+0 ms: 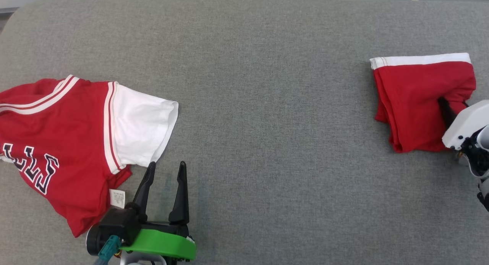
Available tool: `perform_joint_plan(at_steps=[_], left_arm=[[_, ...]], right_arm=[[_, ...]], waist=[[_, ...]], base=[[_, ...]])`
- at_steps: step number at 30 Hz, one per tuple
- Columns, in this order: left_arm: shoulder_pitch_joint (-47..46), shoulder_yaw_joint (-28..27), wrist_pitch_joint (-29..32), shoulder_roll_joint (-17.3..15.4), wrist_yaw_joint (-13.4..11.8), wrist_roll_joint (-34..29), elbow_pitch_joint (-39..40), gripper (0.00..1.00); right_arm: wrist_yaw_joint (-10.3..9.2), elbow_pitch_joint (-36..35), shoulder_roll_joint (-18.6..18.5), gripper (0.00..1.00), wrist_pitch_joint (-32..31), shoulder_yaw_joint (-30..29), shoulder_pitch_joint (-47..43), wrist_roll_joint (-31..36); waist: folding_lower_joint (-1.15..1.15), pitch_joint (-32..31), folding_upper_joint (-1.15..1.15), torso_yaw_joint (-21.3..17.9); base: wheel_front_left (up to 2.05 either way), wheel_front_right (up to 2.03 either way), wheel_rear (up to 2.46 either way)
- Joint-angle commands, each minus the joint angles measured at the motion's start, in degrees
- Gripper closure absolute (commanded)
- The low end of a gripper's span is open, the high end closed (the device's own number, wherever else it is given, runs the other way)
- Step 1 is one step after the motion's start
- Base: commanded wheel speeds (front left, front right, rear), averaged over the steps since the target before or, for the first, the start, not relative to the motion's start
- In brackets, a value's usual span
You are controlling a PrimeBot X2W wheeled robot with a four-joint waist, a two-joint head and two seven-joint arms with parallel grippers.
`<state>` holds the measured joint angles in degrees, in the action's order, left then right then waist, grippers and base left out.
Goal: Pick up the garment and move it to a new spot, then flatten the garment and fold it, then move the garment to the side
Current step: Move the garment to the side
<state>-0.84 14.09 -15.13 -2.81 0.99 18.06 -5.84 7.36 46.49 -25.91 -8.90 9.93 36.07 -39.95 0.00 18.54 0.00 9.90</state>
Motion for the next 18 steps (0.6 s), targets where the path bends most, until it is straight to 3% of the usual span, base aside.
perform_joint_plan(at_steps=[1,5,10,18], left_arm=[[0.0,-0.4,0.0,-0.2,0.0,-0.4,0.4,0.00],[-0.6,-1.0,0.0,-0.2,0.6,-1.7,0.1,0.00],[-3.3,-1.0,0.0,-0.2,2.2,-4.3,-1.0,0.00],[-3.5,-0.4,0.0,-0.2,3.5,-6.1,-2.3,0.00]], right_arm=[[0.23,0.5,1.9,1.00,-0.8,1.5,-0.1,-1.4],[0.09,-0.6,-0.6,1.00,0.2,3.3,1.6,-2.9],[0.09,0.3,-6.3,1.00,2.3,4.3,3.1,-3.3],[0.13,7.9,-11.8,1.00,9.3,4.7,8.4,2.3]], waist=[[0.00,1.1,0.00,-2.1],[0.00,2.9,0.00,-7.0],[0.00,5.3,0.00,-11.7],[0.00,6.0,0.00,-11.9]], base=[[0.00,0.00,0.00],[0.00,0.00,0.00],[0.00,0.00,0.00],[0.00,0.00,0.00]])
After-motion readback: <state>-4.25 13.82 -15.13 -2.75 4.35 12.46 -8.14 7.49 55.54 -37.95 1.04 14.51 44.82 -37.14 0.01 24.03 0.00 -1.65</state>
